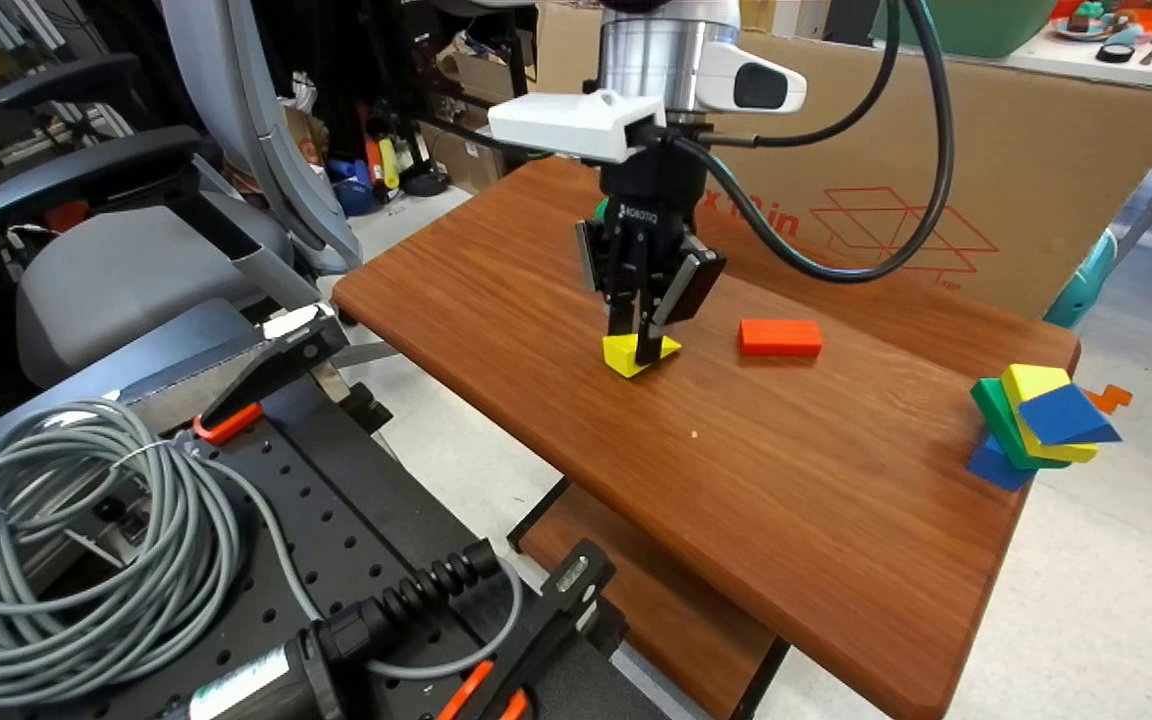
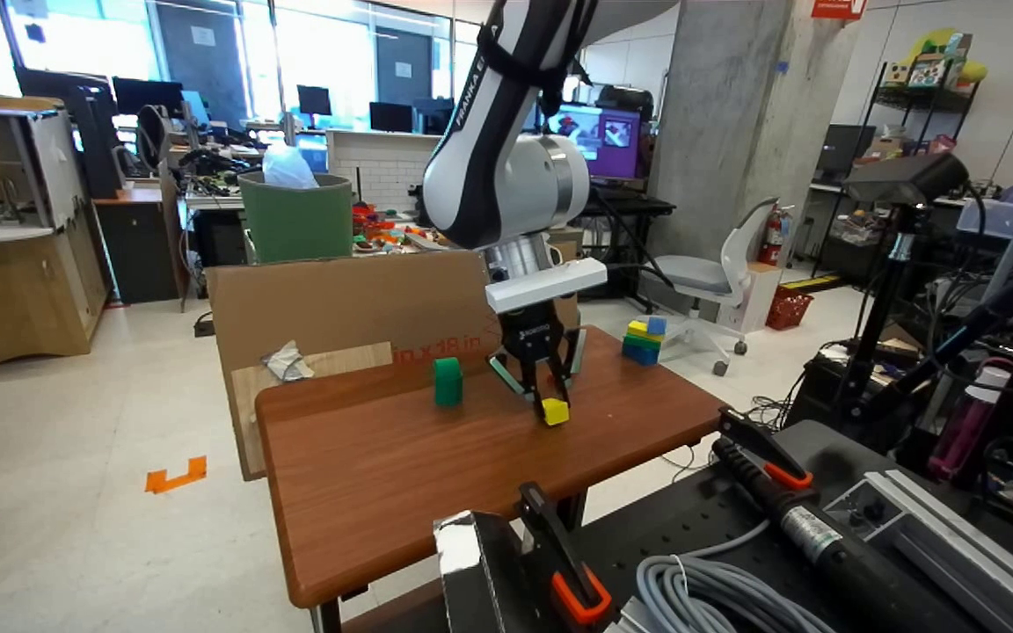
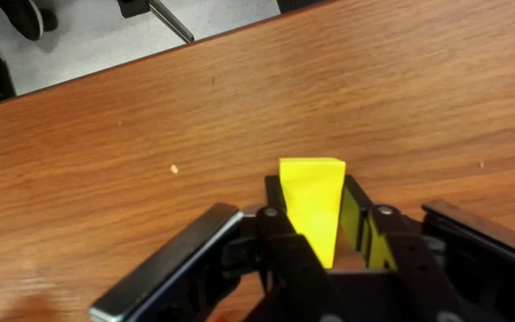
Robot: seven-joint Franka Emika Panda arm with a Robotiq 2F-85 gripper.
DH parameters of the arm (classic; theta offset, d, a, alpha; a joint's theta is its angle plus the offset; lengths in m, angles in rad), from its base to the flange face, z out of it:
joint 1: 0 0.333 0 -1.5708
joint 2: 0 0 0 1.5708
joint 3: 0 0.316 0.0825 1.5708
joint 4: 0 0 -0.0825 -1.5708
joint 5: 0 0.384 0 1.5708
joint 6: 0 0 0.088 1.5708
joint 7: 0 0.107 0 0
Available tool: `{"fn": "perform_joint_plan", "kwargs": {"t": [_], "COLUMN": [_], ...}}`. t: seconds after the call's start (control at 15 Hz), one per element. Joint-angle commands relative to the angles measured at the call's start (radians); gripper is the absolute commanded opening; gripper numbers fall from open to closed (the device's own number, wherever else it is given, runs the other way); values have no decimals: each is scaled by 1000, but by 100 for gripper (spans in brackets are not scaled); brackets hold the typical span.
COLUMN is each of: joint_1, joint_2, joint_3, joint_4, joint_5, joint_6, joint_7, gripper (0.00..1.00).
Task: Move the yellow cube the the left
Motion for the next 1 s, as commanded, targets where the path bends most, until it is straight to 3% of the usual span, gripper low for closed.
{"fn": "perform_joint_plan", "kwargs": {"t": [0.0, 0.07, 0.2, 0.47, 0.53, 0.93], "joint_1": [-5, -4, 9, 13, 15, -3], "joint_2": [-9, -11, -31, -148, -195, -523], "joint_3": [-5, -6, -10, 19, 25, 55], "joint_4": [-18, -20, -45, -135, -169, -358], "joint_5": [-15, -19, -39, -58, -61, -66], "joint_6": [-13, -17, 13, 72, 83, 111], "joint_7": [17, 12, 13, -26, -42, -59], "gripper": [9, 56, 66, 96, 100, 100]}}
